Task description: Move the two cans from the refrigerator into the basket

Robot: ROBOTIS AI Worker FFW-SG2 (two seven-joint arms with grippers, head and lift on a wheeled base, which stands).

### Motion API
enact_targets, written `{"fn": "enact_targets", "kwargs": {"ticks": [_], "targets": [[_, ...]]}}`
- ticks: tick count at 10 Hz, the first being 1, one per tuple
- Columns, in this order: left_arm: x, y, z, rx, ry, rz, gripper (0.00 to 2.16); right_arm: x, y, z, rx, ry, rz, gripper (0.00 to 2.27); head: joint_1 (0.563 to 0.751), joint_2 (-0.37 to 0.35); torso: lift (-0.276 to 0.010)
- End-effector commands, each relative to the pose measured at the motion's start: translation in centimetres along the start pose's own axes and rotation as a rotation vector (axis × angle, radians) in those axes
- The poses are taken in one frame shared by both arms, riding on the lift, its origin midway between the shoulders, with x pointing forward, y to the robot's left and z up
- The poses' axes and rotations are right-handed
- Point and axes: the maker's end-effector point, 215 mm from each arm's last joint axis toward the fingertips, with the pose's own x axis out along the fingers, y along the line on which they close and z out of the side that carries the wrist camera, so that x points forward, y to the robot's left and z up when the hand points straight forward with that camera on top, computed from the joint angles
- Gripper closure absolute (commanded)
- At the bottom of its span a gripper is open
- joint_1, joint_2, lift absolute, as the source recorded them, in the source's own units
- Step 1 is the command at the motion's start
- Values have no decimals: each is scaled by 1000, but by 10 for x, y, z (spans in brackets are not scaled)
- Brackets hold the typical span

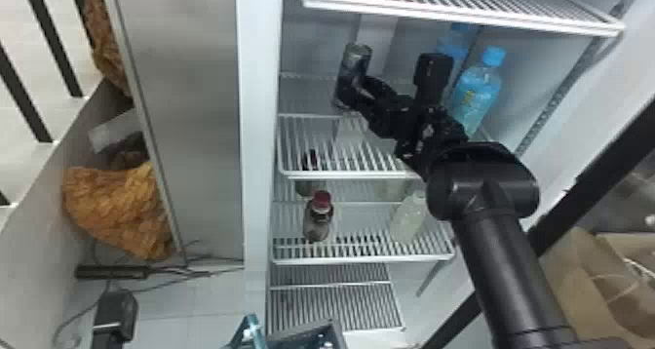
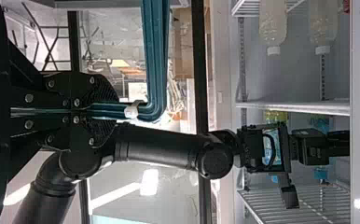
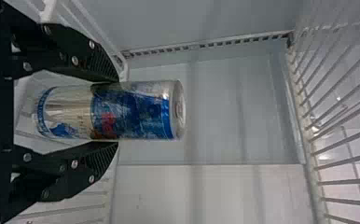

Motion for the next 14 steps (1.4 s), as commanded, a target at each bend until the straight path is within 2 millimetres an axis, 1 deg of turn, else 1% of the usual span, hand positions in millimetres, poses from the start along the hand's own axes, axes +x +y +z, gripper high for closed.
{"fn": "enact_targets", "kwargs": {"ticks": [1, 2, 5, 6, 7, 9, 10, 11, 13, 14], "targets": [[0, -1, -2, -3, 5, -2, 1197, -2, 0, -1, -2, 4, -1, 1115, 695, -196, -35], [0, -1, -2, -3, 5, -2, 1197, -3, 1, 3, -7, -5, 2, 1118, 695, -196, -35], [0, -1, -2, -3, 5, -2, 1197, -23, 2, 10, -13, -38, -2, 1118, 695, -202, -35], [0, -1, -2, -3, 5, -2, 1197, -31, 4, 16, -14, -57, -1, 1118, 695, -207, -35], [1, -1, -3, -4, 7, -3, 1197, -42, 8, 18, -13, -66, 1, 1118, 695, -210, -35], [0, 0, -2, -6, 5, -2, 1197, -72, 22, 26, -22, -80, 14, 1118, 695, -215, -35], [0, 0, -2, -6, 5, -2, 1197, -87, 30, 26, -18, -74, 29, 1118, 695, -218, -35], [0, -1, -2, -3, 5, -2, 1197, -99, 40, 32, -31, -81, 47, 1118, 695, -221, -35], [1, -1, -3, -4, 7, -3, 1197, -125, 51, 34, -30, -84, 63, 1118, 695, -222, -35], [1, -1, -3, -4, 7, -3, 1197, -135, 57, 34, -20, -84, 72, 1118, 695, -224, -35]]}}
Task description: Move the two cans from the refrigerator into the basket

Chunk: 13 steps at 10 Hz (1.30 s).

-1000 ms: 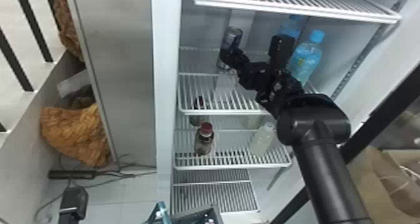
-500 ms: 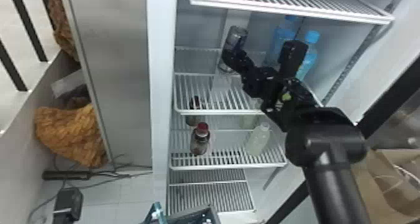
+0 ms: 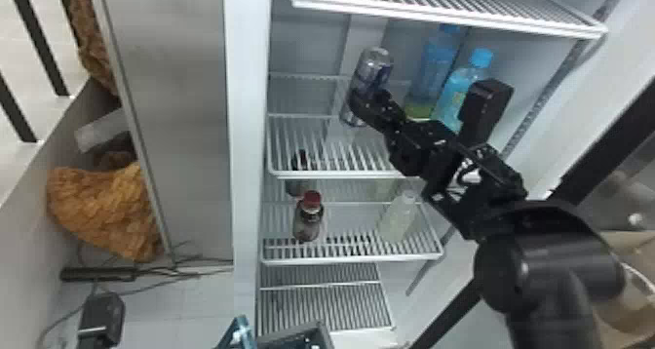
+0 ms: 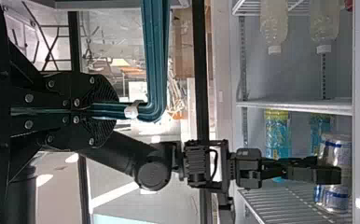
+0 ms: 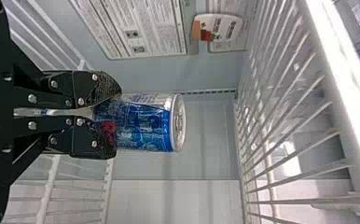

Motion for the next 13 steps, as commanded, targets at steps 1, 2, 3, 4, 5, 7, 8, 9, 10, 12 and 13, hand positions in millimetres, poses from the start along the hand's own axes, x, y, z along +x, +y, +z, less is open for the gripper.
{"fn": "enact_targets", "kwargs": {"ticks": [1, 2, 3, 4, 5, 7, 8, 9, 10, 12, 13], "targets": [[0, 0, -2, -4, 5, 0, 1197, -16, 9, 1, 16, 0, 11, 1118, 695, -228, -35], [0, 0, -2, -4, 5, 0, 1197, -26, 13, 4, 15, 2, 15, 1118, 695, -230, -35], [0, 0, -2, -2, 5, 0, 1197, -35, 17, 4, 19, 7, 23, 1118, 695, -234, -35], [0, 0, -2, -2, 5, 0, 1197, -47, 25, 3, 27, 18, 36, 1118, 695, -238, -35], [-1, 0, -2, -4, 3, -1, 1197, -58, 33, 0, 35, 41, 51, 1118, 695, -239, -35], [-1, 1, -2, -9, 0, -1, 1197, -85, 49, -3, 41, 84, 81, 1118, 695, -241, -35], [-2, 1, -2, -8, -4, -1, 1197, -96, 56, -11, 53, 117, 101, 1118, 695, -244, -35], [-3, 2, -3, -13, -6, -1, 1197, -106, 60, -18, 61, 144, 115, 1118, 695, -247, -35], [-3, 2, -3, -13, -6, 0, 1197, -118, 70, -28, 75, 182, 137, 1118, 695, -249, -35], [-4, 2, -2, -14, -12, 0, 1197, -143, 87, -48, 117, 254, 189, 1118, 695, -251, -35], [-4, 2, -2, -14, -12, -2, 1197, -154, 95, -56, 135, 286, 212, 1118, 695, -251, -35]]}}
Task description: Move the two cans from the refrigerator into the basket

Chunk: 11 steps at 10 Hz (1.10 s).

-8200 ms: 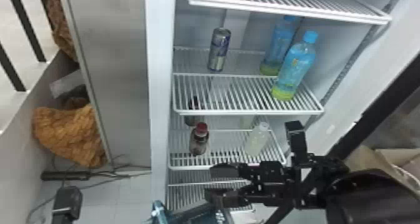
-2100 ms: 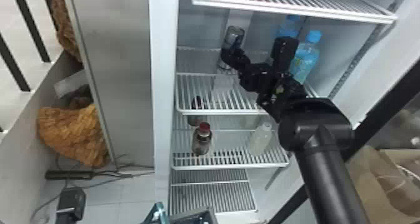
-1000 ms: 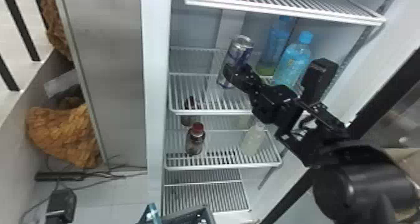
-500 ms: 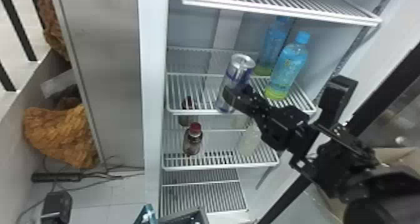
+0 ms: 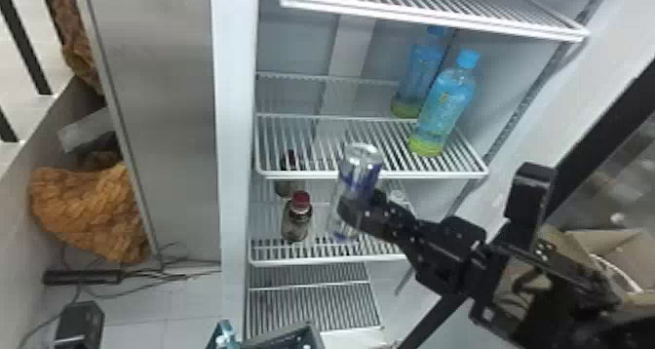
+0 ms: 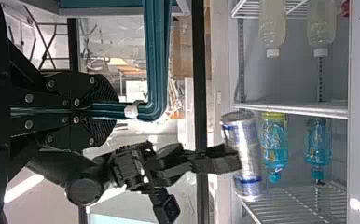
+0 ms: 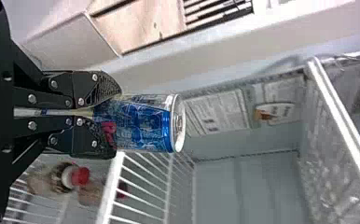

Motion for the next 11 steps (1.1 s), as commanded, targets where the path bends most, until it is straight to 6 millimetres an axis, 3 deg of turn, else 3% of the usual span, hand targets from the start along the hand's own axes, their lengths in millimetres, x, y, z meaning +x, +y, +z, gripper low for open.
{"fn": "enact_targets", "kwargs": {"ticks": [1, 5, 8, 11], "targets": [[0, -1, -1, 0, 4, -3, 1197, -12, 10, -19, 32, 59, 18, 1118, 695, -253, -35], [-3, 0, 5, 9, -7, 9, 1197, -37, 36, -66, 117, 222, 97, 1118, 695, -254, -35], [-3, -3, 12, 24, -10, 7, 1197, -49, 51, -85, 168, 287, 138, 1118, 695, -262, -35], [0, -7, 17, 40, -5, 5, 1197, -39, 64, -109, 230, 333, 208, 1118, 695, -251, -35]]}}
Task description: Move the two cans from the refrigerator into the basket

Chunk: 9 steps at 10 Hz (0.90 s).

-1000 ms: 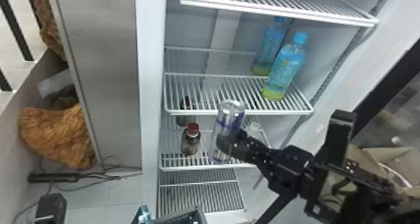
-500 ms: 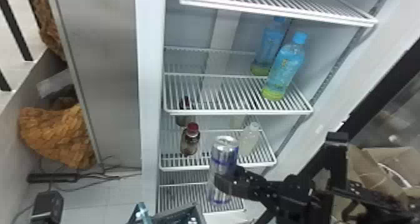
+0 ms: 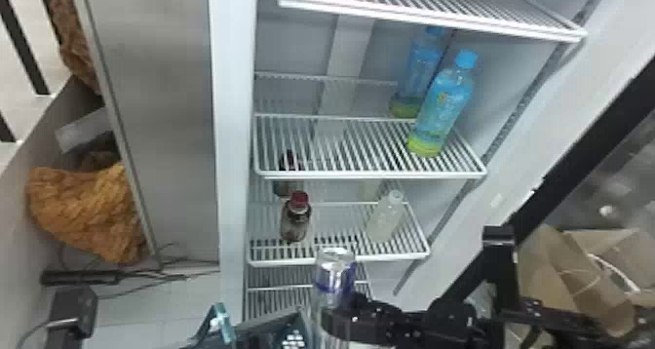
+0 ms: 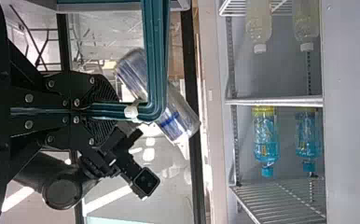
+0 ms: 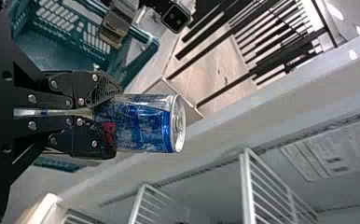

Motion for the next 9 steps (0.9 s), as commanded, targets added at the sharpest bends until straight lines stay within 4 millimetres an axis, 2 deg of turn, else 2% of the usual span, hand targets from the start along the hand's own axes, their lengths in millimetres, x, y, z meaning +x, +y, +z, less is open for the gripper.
{"fn": "enact_targets", "kwargs": {"ticks": [1, 3, 4, 6, 7, 8, 9], "targets": [[1, -3, 1, 6, 7, -5, 1197, 14, 4, -11, 29, 25, 45, 1118, 695, -245, -35], [4, -8, 1, 10, 13, -19, 1197, 37, 12, -21, 54, 46, 116, 1118, 695, -212, -35], [7, -14, -3, 1, 20, -47, 1197, 50, 15, -21, 58, 35, 160, 1047, 695, -189, -35], [8, -18, -3, 5, 24, -55, 1197, 64, 21, -25, 65, 41, 224, 490, 695, -161, -35], [8, -16, -4, 0, 23, -54, 1197, 66, 22, -20, 49, 27, 232, 283, 695, -145, -35], [8, -17, -4, 3, 24, -54, 1197, 65, 21, -12, 31, 0, 234, 139, 695, -131, -35], [8, -17, -4, 3, 24, -54, 1197, 61, 14, -9, 26, -10, 215, 90, 695, -127, -35]]}}
